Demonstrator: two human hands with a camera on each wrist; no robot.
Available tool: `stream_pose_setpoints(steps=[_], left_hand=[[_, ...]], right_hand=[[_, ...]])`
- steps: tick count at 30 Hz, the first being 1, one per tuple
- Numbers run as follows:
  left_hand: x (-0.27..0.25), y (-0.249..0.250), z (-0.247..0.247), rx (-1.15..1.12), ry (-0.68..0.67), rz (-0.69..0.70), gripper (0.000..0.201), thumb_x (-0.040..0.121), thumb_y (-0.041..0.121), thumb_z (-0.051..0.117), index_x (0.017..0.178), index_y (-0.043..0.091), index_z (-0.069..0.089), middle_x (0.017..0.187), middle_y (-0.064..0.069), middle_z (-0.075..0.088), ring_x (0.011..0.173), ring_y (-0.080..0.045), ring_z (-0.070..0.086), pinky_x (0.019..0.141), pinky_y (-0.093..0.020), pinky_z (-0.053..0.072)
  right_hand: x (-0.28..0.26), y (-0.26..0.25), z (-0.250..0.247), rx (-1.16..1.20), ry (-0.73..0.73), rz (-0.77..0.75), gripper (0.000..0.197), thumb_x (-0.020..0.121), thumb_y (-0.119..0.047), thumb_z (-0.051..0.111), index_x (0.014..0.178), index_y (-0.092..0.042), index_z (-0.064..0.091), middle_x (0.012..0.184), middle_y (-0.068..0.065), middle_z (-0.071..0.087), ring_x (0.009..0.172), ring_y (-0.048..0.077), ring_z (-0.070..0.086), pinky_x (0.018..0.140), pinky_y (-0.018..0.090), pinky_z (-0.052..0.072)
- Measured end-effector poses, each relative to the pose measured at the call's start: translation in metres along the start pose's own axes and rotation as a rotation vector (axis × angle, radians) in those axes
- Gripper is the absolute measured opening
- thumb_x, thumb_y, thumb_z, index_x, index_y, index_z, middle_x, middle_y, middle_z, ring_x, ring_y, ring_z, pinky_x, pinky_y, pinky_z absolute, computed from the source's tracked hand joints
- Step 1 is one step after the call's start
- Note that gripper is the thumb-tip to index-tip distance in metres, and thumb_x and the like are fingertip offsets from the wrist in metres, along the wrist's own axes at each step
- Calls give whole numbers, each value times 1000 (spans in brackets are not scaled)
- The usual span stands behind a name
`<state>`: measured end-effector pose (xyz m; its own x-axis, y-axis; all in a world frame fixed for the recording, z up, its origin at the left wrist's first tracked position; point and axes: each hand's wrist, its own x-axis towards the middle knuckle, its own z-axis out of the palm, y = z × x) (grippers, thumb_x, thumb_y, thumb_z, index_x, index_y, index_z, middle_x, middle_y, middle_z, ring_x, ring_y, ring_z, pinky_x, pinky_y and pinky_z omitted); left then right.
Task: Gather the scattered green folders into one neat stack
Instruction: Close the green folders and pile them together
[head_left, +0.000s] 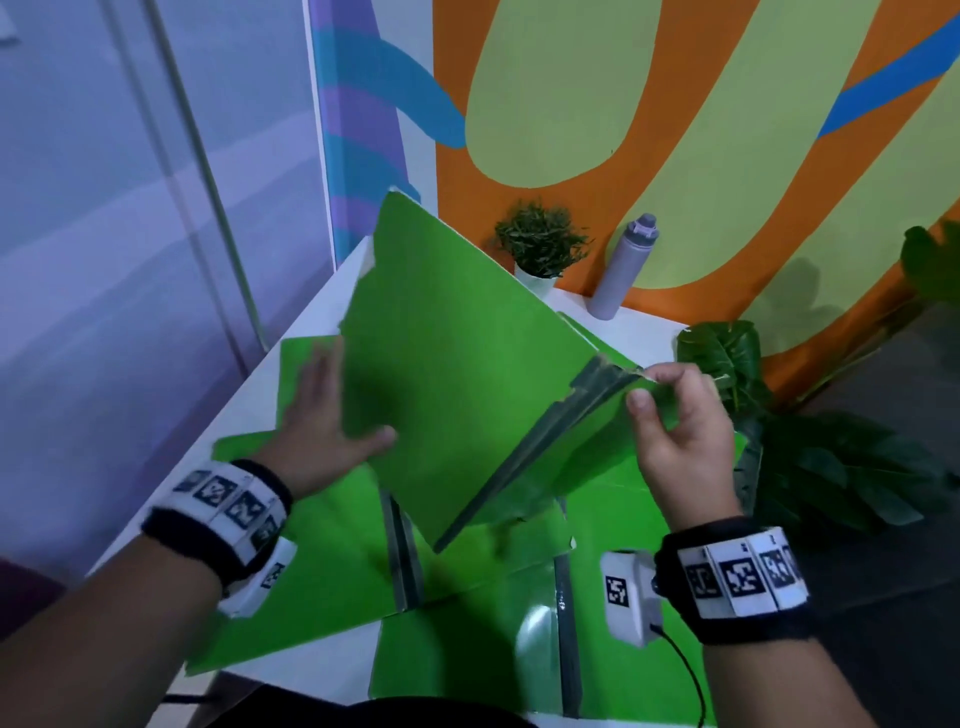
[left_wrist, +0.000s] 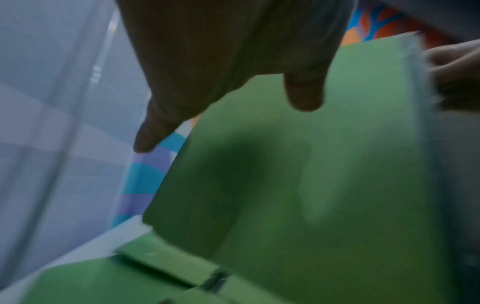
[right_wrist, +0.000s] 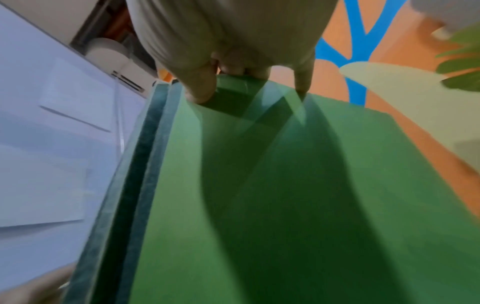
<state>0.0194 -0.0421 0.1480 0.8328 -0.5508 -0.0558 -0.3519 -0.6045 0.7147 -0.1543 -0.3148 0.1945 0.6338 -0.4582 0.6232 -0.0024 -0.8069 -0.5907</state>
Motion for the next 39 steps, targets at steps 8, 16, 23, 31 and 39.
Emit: stream_pose_setpoints(steps=[8, 16, 23, 31, 39], left_hand=[[-29, 43, 59, -203, -91, 165, 45, 92, 19, 54, 129, 42, 43, 98, -1, 68, 67, -12, 56, 63, -34, 53], [-19, 23, 49, -629, -67, -166, 26, 93, 13, 51, 115, 26, 54, 111, 6, 61, 114, -18, 52, 103, -44, 37], [-21, -52, 115, 11, -300, -251, 64, 81, 44, 65, 135, 17, 43, 141, -5, 49, 127, -22, 49, 105, -37, 42], [-50, -116, 154, 634, -481, -127, 99, 77, 42, 68, 150, 29, 2, 161, -11, 5, 146, -36, 13, 109, -52, 36], [-65, -108, 101, 617, -384, 7, 83, 90, -8, 37, 149, 37, 1, 159, -22, 5, 132, -32, 45, 102, -36, 48]], right_hand=[[-15, -37, 43, 153, 14, -132, 17, 90, -39, 52, 99, -25, 57, 97, -33, 51, 93, 13, 51, 85, 56, 43], [-52, 25, 53, 305, -248, 684, 86, 86, -26, 62, 147, -37, 2, 159, 9, 7, 144, 17, 10, 117, 49, 16], [-99, 63, 54, 176, -209, 954, 55, 92, -10, 53, 141, -23, 31, 152, 17, 27, 138, 30, 30, 110, 51, 31], [-119, 97, 36, 60, -134, 1045, 56, 91, -7, 52, 143, -17, 32, 153, 13, 29, 139, 32, 29, 110, 47, 27], [-126, 106, 25, 77, -132, 1094, 58, 91, -7, 52, 144, -17, 30, 152, 12, 30, 138, 33, 30, 110, 50, 28]])
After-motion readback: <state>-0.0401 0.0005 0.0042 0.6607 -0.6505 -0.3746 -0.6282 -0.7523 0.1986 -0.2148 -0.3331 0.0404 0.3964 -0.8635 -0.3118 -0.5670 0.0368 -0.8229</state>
